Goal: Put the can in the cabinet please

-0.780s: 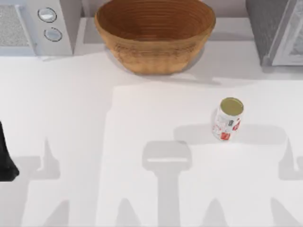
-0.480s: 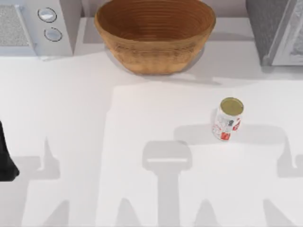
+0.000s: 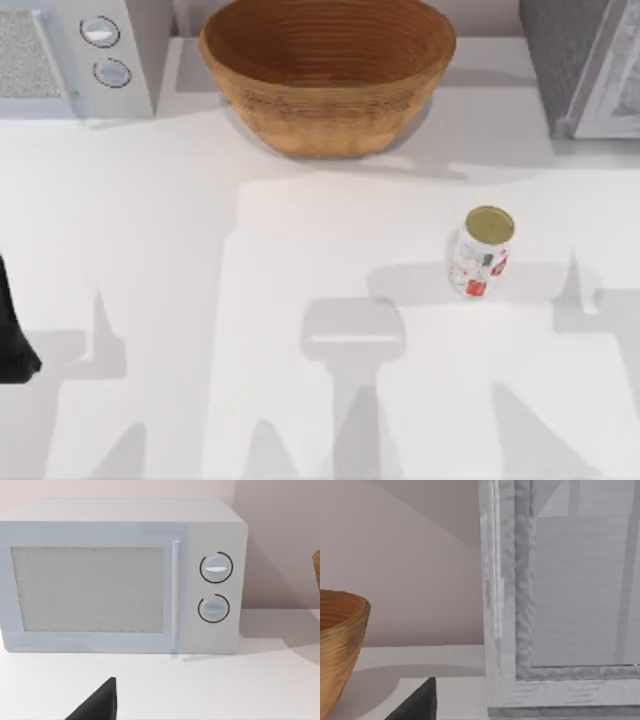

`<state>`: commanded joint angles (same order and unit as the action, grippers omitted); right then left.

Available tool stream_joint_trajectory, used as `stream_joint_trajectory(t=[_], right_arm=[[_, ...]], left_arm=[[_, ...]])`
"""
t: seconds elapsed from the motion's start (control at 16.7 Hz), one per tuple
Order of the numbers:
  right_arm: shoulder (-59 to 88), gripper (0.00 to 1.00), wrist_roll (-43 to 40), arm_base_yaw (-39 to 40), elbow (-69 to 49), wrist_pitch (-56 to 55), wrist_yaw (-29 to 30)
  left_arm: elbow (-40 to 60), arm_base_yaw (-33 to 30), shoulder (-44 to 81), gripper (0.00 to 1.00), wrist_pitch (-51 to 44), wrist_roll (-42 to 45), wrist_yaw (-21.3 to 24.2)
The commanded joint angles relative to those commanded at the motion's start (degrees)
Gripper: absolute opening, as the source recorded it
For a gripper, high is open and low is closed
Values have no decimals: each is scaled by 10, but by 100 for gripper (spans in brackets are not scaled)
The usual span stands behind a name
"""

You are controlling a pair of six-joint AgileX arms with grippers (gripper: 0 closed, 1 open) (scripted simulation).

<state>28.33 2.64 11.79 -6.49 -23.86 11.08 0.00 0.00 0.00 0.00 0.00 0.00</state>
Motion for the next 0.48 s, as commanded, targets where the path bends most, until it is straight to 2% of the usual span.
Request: stream_joint_trajectory(t=[0.48], right_arm=[[428,100,25,151,-66,-312,159]], left_arm=[[0,0,0,100,0,0,0]])
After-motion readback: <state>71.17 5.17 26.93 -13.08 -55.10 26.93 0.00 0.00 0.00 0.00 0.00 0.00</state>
